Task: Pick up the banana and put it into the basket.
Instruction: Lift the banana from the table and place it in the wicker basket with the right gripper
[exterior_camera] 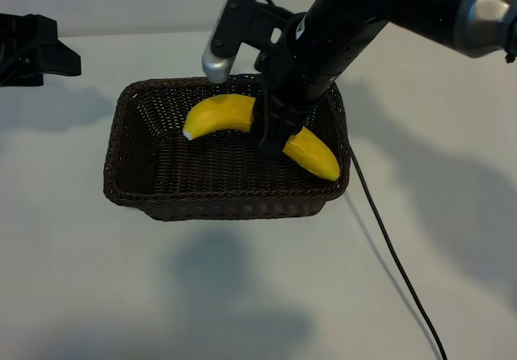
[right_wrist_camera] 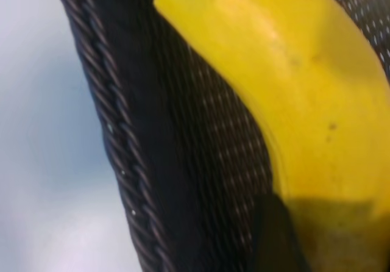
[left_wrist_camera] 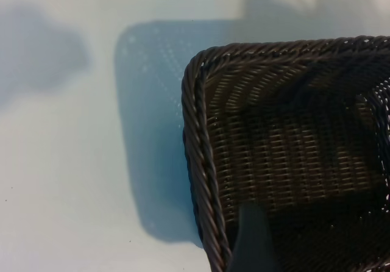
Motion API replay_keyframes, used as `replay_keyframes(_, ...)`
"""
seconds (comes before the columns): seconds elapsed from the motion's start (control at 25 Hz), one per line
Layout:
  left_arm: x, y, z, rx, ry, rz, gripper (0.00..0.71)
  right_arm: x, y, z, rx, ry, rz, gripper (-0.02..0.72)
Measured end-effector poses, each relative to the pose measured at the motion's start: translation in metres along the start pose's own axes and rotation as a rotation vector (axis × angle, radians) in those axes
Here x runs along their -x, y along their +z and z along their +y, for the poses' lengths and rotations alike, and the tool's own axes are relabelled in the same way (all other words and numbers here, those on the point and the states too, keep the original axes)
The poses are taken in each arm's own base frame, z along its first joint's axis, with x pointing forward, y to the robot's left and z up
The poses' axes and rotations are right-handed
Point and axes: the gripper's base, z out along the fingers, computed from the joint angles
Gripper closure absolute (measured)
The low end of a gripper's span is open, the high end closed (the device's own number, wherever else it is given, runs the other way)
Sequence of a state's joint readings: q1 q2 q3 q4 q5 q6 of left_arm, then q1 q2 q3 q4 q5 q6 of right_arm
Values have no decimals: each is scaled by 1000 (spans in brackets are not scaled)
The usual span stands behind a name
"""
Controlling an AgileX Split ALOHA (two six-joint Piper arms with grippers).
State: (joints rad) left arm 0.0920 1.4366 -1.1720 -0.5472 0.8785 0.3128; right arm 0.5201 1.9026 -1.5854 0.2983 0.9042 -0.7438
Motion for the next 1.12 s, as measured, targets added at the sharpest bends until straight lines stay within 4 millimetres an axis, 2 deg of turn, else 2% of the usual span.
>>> replay_keyframes(0.2, 0, 0, 0, -1, 0, 4, 147, 7, 2, 8, -6, -63, -25, 297)
replay_keyframes(0.44, 0, 0, 0, -1, 0, 4, 147, 10, 4, 6, -28, -75, -52, 297)
replay_keyframes(0.56, 0, 0, 0, -1, -1, 4, 147, 8, 16, 5, -16, -70, -35, 298)
replay_keyframes(0.76, 0, 0, 0, -2, -2, 5, 147, 4, 48, 10, 19, -82, 11, 298)
replay_keyframes(1.12, 0, 0, 0, -2, 4, 5, 148, 4, 80, 20, 39, -136, 29, 298)
